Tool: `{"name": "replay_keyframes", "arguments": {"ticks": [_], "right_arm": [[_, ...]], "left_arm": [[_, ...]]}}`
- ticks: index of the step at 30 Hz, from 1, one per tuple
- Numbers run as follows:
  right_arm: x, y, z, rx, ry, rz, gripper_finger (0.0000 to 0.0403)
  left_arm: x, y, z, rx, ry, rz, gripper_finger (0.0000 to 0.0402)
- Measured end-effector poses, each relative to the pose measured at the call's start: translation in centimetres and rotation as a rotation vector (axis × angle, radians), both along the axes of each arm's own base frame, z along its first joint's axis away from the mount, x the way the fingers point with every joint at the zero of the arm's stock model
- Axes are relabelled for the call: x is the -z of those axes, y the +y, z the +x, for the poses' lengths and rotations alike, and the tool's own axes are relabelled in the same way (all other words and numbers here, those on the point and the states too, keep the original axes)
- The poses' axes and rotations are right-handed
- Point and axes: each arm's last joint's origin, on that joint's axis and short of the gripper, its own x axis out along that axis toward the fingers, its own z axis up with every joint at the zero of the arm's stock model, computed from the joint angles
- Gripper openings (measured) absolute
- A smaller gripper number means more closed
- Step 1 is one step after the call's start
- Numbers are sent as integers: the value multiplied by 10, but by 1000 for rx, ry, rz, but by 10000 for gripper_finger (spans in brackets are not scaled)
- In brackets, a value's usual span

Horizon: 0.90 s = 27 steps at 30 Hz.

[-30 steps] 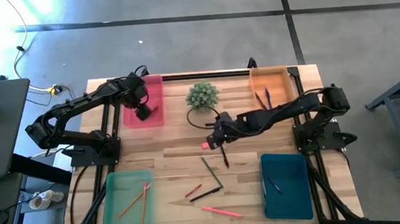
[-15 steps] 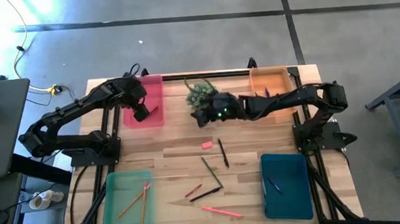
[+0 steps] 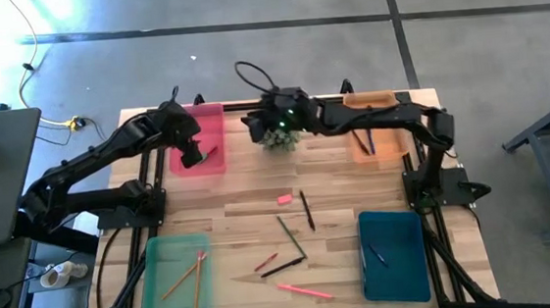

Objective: Sort crayons/erasers/pens/pencils in bins
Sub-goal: Put the light green eraser into the red bin

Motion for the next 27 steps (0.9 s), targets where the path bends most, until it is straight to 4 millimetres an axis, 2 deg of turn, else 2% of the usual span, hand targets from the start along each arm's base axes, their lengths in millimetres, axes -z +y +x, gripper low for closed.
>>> {"name": "replay_keyframes", "arguments": {"ticks": [4,17,27], "right_arm": [[0,-10,18,-4,48,-25,149],[27,-20,59,-61,40,-13,149],[53,-27,82,-38,-112,-62,149]], "left_arm": [[-6,0,1,21,-11,67,195],[-12,-7,2,112,-62,93,191],[-13,-13,9,197,-26,123,190]]}}
